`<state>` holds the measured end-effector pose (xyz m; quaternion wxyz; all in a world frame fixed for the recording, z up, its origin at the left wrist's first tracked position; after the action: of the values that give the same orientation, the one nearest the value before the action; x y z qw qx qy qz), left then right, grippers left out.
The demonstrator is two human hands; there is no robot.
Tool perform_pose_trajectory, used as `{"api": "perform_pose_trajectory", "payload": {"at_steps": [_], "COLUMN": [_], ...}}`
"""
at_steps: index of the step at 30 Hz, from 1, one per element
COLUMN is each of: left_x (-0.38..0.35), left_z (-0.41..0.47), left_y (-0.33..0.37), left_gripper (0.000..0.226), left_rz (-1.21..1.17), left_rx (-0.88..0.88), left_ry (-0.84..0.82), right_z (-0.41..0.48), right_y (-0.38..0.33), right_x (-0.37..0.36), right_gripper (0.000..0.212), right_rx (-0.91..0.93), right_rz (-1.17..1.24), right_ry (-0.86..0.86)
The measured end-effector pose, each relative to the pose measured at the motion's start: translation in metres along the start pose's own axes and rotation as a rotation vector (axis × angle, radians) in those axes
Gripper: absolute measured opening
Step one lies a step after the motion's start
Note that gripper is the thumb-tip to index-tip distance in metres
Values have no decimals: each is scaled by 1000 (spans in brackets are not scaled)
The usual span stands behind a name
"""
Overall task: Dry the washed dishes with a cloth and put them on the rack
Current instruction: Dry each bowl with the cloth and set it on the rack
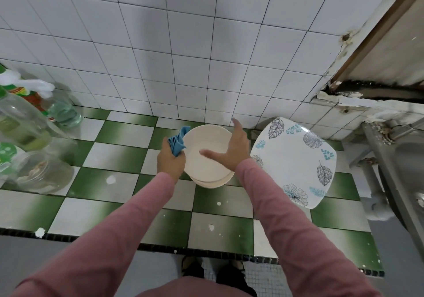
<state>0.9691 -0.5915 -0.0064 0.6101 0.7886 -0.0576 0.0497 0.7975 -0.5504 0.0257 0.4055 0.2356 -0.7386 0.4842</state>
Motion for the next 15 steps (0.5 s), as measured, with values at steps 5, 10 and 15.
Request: {"api": "perform_pose_trajectory", "payload": {"at_steps": [5,10,15], "left_x": [0,-1,0], "left_z": [2,0,-4], "left_y": [6,7,8], "left_gripper": [23,31,41], "left_rz": [-38,-90,-153], "left_rx": [-22,53,98], "left_ry": [-43,-151,-122], "right_z": [1,-5,-2], "right_y": [27,37,50], "right_x": [0,1,9], "right_gripper": [40,35,34], "right_rx": [-389,-506,-458], "right_rz": [442,662,644], "right_ry": [-214,-202,-72]}}
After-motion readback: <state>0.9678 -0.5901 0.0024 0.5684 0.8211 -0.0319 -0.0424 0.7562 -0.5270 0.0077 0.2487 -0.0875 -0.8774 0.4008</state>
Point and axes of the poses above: each hand's wrist, its own z-axis towards the middle knuckle, its own x-axis out of the back of the hand, y = z × x, the point moved 1 cm from there along z, towards the middle knuckle, and after that the axes turned 12 degrees about -z, right-handed, at the moved point
